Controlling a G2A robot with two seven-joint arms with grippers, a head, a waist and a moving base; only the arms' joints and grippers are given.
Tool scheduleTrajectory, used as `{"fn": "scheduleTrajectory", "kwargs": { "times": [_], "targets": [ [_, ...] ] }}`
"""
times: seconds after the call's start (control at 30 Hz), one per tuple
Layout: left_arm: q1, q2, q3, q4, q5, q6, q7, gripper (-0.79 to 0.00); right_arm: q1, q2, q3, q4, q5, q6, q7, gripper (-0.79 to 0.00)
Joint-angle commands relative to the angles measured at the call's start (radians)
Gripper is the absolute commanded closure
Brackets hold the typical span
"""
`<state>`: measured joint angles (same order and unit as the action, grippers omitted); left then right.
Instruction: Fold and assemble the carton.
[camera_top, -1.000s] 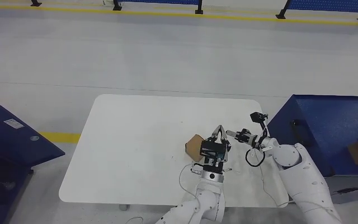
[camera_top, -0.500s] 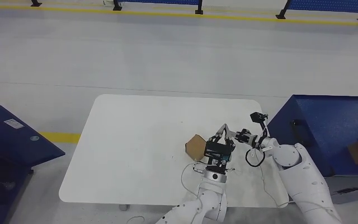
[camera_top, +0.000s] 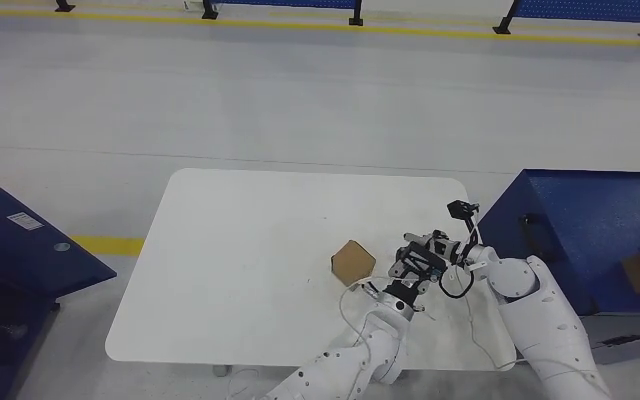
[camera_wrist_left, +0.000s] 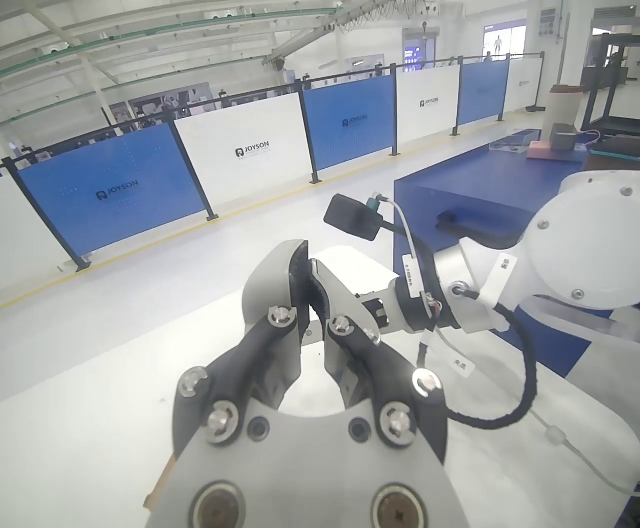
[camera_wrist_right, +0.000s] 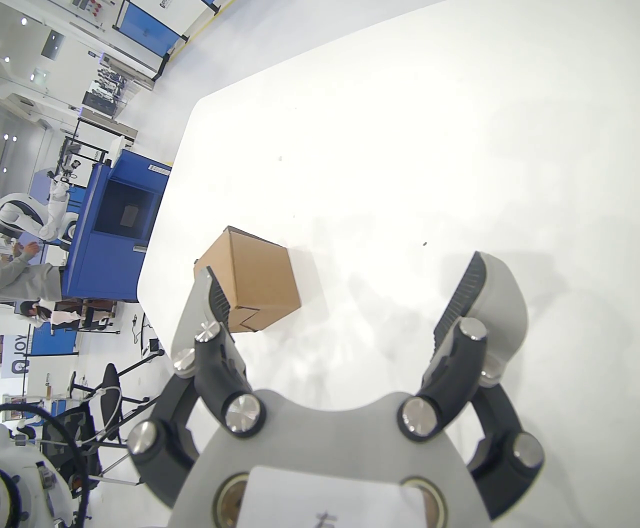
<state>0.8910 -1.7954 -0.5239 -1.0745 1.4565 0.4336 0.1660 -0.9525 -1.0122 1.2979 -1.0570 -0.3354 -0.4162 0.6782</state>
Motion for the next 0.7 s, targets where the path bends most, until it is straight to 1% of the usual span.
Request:
{"fn": "scheduleTrajectory", "kwargs": {
  "times": [0.0,0.17,0.33,0.53,0.67],
  "targets": [
    [0.003,-0.004,-0.01,0.011,0.001,-0.002,-0.004,0.0,0.0,0.0,0.0,0.0,0.0,0.0,0.0,-0.785],
    [0.008,-0.01,-0.043,0.018,-0.006,-0.006,-0.012,0.0,0.0,0.0,0.0,0.0,0.0,0.0,0.0,-0.785],
    [0.015,-0.015,-0.078,0.029,-0.033,-0.033,-0.046,0.0,0.0,0.0,0.0,0.0,0.0,0.0,0.0,-0.785],
    [0.018,-0.019,-0.118,0.05,-0.044,-0.025,-0.087,0.0,0.0,0.0,0.0,0.0,0.0,0.0,0.0,-0.785],
    [0.021,-0.013,-0.152,0.068,-0.028,-0.026,-0.15,0.0,0.0,0.0,0.0,0.0,0.0,0.0,0.0,-0.785]
  ]
}}
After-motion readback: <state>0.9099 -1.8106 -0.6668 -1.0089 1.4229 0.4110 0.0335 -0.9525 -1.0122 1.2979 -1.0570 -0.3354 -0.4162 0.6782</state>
